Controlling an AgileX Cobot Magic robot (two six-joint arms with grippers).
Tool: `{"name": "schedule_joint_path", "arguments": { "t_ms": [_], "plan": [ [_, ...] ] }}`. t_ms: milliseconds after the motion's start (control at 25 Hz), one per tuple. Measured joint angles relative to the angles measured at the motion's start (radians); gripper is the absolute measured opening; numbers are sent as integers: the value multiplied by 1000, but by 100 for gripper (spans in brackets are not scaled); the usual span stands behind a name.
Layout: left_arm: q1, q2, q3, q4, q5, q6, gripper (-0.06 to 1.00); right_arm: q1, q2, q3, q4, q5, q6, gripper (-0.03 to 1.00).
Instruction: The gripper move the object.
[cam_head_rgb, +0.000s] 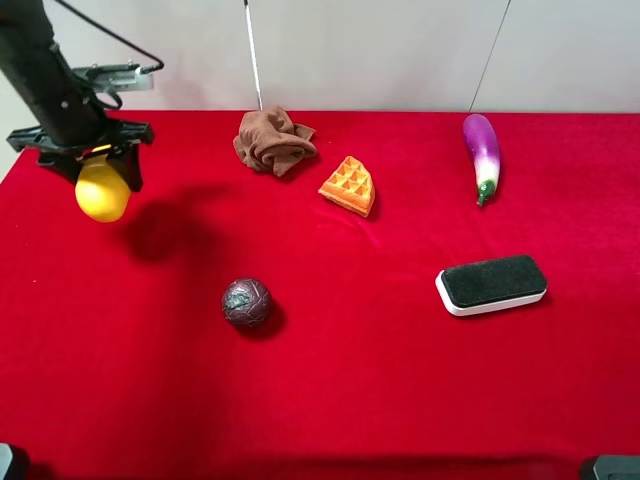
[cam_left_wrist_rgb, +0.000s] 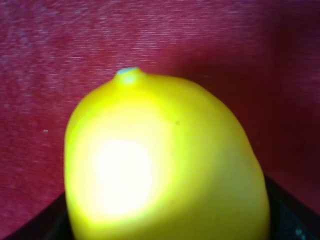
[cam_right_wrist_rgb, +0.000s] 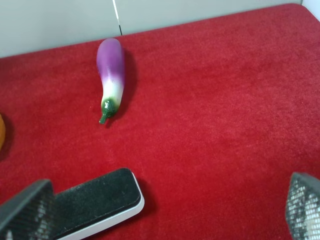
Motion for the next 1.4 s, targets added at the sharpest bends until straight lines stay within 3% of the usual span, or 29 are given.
{"name": "schedule_joint_path", "arguments": {
  "t_ms": [560,1400],
  "plan": [
    [-212,0,-139,3,128,-113,61,0,0,0,0,0,0,69],
    [-580,0,-186,4,110,-325,61,0,0,0,0,0,0,69]
  ]
}}
